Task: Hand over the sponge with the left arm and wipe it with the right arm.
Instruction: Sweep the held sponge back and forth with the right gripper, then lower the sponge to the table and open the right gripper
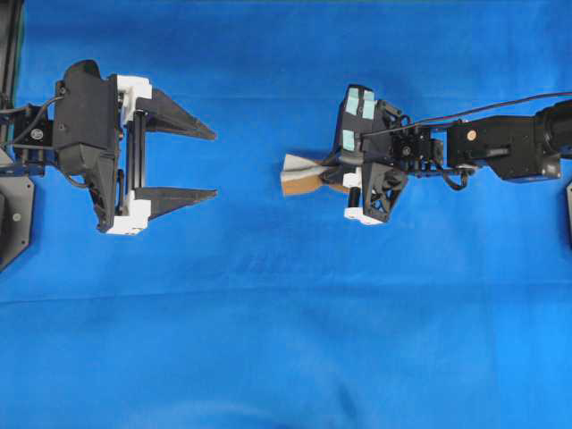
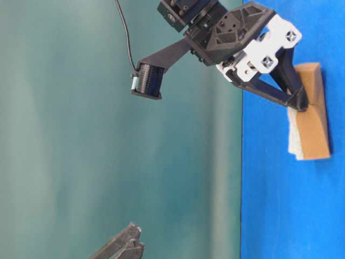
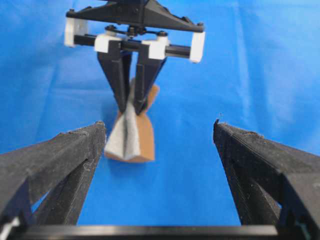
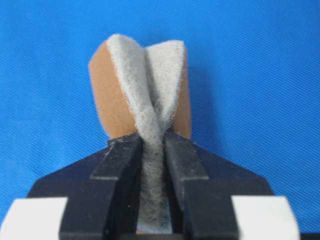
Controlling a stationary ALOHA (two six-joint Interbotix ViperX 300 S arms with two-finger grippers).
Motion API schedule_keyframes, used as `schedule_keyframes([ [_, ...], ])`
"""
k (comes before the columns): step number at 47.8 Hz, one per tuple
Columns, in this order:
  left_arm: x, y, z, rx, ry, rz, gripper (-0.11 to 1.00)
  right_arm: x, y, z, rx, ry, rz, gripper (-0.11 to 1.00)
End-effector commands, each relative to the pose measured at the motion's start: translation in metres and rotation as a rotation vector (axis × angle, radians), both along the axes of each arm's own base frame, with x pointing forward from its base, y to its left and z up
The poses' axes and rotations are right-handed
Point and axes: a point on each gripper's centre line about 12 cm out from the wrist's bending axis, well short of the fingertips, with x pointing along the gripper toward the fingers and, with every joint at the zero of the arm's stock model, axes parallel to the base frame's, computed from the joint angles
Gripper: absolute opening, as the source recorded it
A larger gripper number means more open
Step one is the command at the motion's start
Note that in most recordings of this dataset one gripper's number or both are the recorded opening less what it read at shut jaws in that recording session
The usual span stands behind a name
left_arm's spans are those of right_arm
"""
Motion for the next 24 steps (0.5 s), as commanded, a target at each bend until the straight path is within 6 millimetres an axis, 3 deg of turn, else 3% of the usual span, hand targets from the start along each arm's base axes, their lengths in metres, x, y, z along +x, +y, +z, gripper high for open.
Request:
schedule_keyframes([
  [1, 0.0013, -0.0004, 0.0055, 0.003, -0.021, -0.002, 0.9, 0.0036, 0.0033, 0.0115, -0.006, -0.039, 0.012, 0.2],
  [7, 0.0015, -0.0003, 0.0061, 0.003, -0.023, -0.002, 0.9, 0.0037, 0.005, 0.0113, -0.005, -0.036, 0.015, 0.23],
  [14, 0.0013, -0.0004, 0.0055, 0.003, -0.021, -0.002, 0.9, 0.0039, 0.0073, 0.0111, -0.007, -0.035, 0.023, 0.64],
  [16, 0.0013, -0.0004, 0.0055, 0.003, -0.021, -0.002, 0.9, 0.0037, 0.0073, 0.011, -0.007, -0.033, 0.023, 0.7],
  [24, 0.0015, -0.0003, 0.0061, 0.004, -0.023, -0.002, 0.9, 0.0045, 0.0072, 0.0118, -0.006, -0.035, 0.022, 0.74],
])
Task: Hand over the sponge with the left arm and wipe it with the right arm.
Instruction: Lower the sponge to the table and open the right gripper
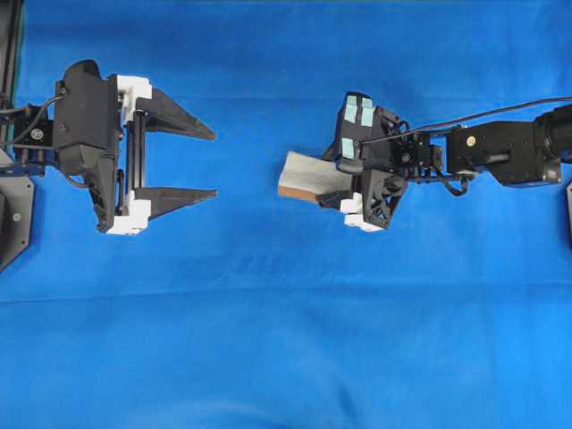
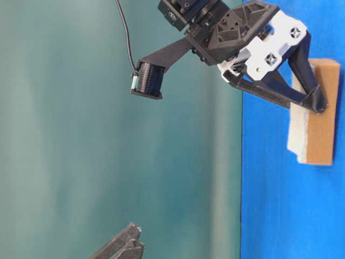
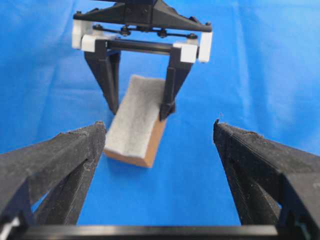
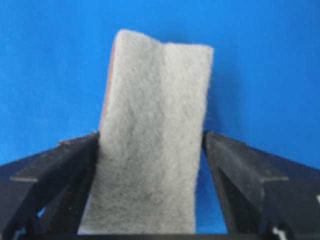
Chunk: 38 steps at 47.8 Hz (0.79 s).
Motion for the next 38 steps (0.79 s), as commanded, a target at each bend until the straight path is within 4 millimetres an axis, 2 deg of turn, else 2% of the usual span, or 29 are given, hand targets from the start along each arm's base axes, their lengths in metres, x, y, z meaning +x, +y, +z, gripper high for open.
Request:
schedule_keyframes([
  [1, 0.002, 0.0, 0.006, 0.003, -0.023, -0.002, 0.9, 0.004, 0.001, 0.012, -0.006, -0.035, 0.005, 0.74],
  [7, 0.001, 0.0, 0.006, 0.004, -0.021, -0.002, 0.9, 0.006, 0.001, 0.017, -0.007, -0.05, 0.005, 0.74],
  [12, 0.001, 0.0, 0.005, 0.002, -0.02, -0.002, 0.9, 0.007, 0.002, 0.03, -0.012, -0.067, 0.007, 0.74],
  [20, 0.002, 0.0, 0.007, 0.004, -0.023, -0.002, 0.9, 0.002, 0.002, 0.062, -0.026, -0.086, 0.003, 0.74],
  [33, 0.002, 0.0, 0.006, 0.0, -0.023, -0.001, 0.9, -0.013, 0.007, 0.126, -0.047, -0.197, 0.001, 0.74],
  [38, 0.002, 0.0, 0.007, 0.0, -0.025, -0.001, 0.9, -0.019, 0.009, 0.139, -0.051, -0.225, 0.006, 0.74],
])
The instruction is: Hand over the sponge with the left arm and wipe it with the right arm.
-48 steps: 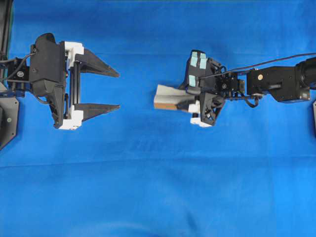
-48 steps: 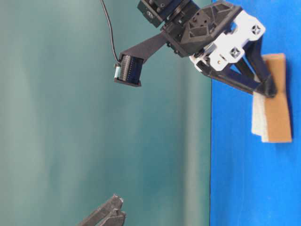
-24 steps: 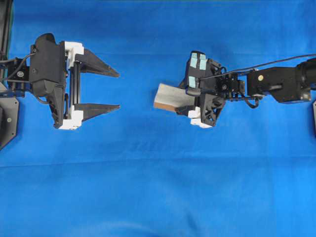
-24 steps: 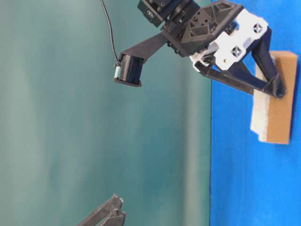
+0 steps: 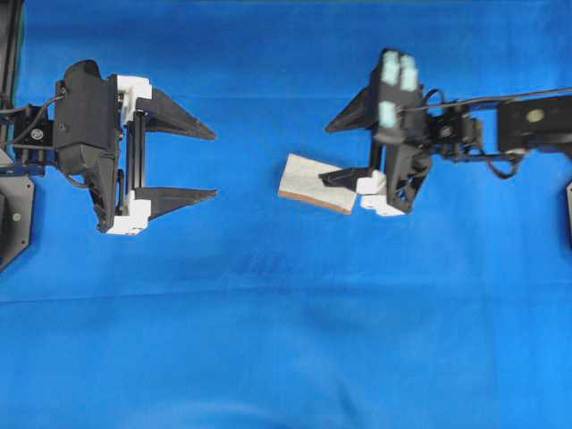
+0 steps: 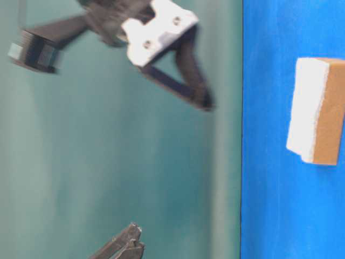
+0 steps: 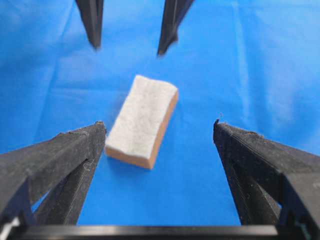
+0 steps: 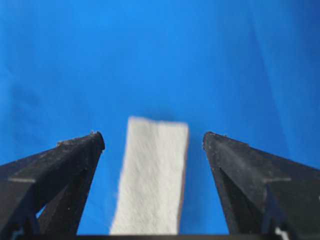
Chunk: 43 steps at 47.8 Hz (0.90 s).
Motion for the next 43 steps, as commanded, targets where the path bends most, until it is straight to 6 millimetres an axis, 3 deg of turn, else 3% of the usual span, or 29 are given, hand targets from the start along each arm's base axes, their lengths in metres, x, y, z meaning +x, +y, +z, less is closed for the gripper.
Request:
schedule_keyframes([
  [1, 0.002, 0.0, 0.007, 0.004, -0.026, -0.002, 0.9, -0.004, 0.003, 0.022, -0.009, -0.059, 0.007, 0.74],
  [28, 0.0, 0.0, 0.01, -0.005, -0.029, 0.0, 0.9, -0.011, 0.009, 0.025, -0.012, -0.07, 0.024, 0.74],
  [43, -0.024, -0.002, 0.027, -0.004, -0.054, -0.002, 0.9, -0.053, 0.014, 0.047, -0.019, -0.146, 0.025, 0.74],
])
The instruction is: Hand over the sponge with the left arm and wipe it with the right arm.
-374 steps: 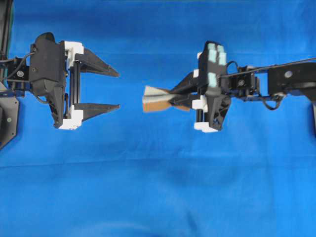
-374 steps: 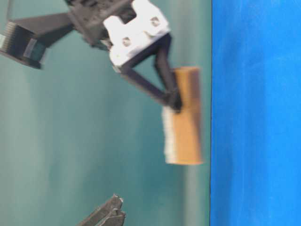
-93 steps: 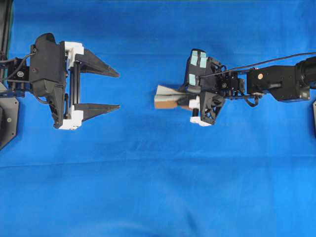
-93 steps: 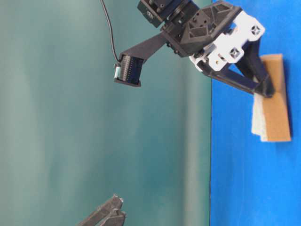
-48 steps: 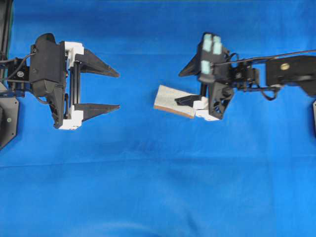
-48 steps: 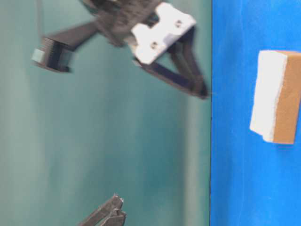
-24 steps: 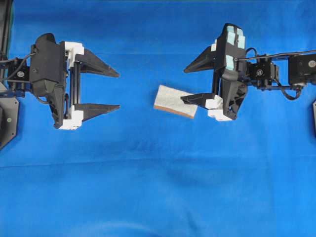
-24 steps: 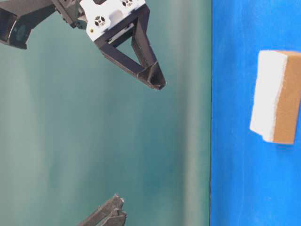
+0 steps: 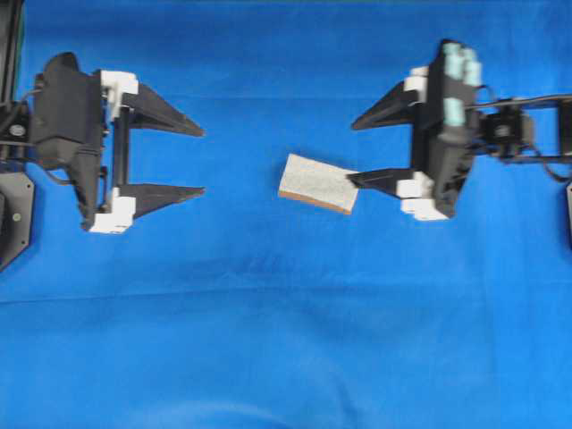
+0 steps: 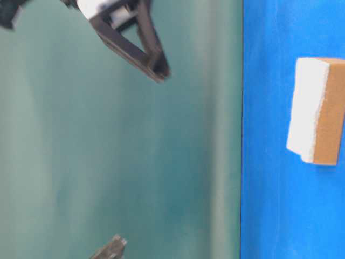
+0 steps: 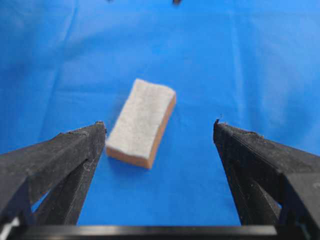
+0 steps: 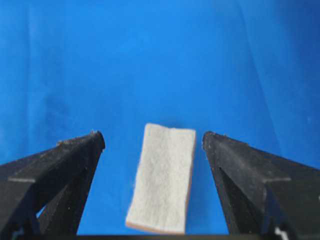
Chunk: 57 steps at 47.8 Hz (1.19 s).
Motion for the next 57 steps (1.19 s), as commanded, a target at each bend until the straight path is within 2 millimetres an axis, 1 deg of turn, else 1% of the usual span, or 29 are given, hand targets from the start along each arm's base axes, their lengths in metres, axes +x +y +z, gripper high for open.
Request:
schedule_keyframes([
  [1, -0.009, -0.001, 0.011, 0.001, -0.034, -0.002, 0.9, -0.014, 0.002, 0.017, -0.007, -0.059, 0.004, 0.74],
  [7, -0.026, -0.002, 0.02, 0.012, -0.067, -0.005, 0.9, -0.039, 0.004, 0.025, -0.013, -0.087, -0.001, 0.74],
  [15, -0.056, -0.004, 0.032, 0.027, -0.086, -0.011, 0.9, -0.073, 0.006, 0.035, -0.022, -0.116, -0.009, 0.74],
  [18, -0.066, -0.004, 0.032, 0.035, -0.087, -0.014, 0.9, -0.085, 0.007, 0.036, -0.024, -0.128, -0.012, 0.74],
  [25, -0.091, -0.005, 0.032, 0.045, -0.136, -0.015, 0.9, -0.119, 0.01, 0.028, -0.021, -0.167, -0.018, 0.74],
  [30, -0.107, -0.006, 0.025, 0.045, -0.167, -0.014, 0.9, -0.137, 0.012, 0.019, -0.016, -0.196, -0.021, 0.74],
  [33, -0.114, -0.006, 0.018, 0.047, -0.179, -0.014, 0.9, -0.147, 0.013, 0.011, -0.007, -0.208, -0.024, 0.74],
  [39, -0.127, -0.007, 0.004, 0.038, -0.198, -0.012, 0.9, -0.159, 0.015, -0.006, 0.018, -0.223, -0.026, 0.74],
  [43, -0.132, -0.007, -0.005, 0.033, -0.2, -0.011, 0.9, -0.162, 0.017, -0.02, 0.052, -0.251, -0.025, 0.74],
  [53, -0.135, -0.008, -0.027, 0.02, -0.171, -0.01, 0.9, -0.163, 0.018, -0.054, 0.117, -0.249, -0.04, 0.74],
  [57, -0.135, -0.006, -0.032, 0.012, -0.159, 0.001, 0.9, -0.162, 0.018, -0.061, 0.13, -0.234, -0.044, 0.74],
])
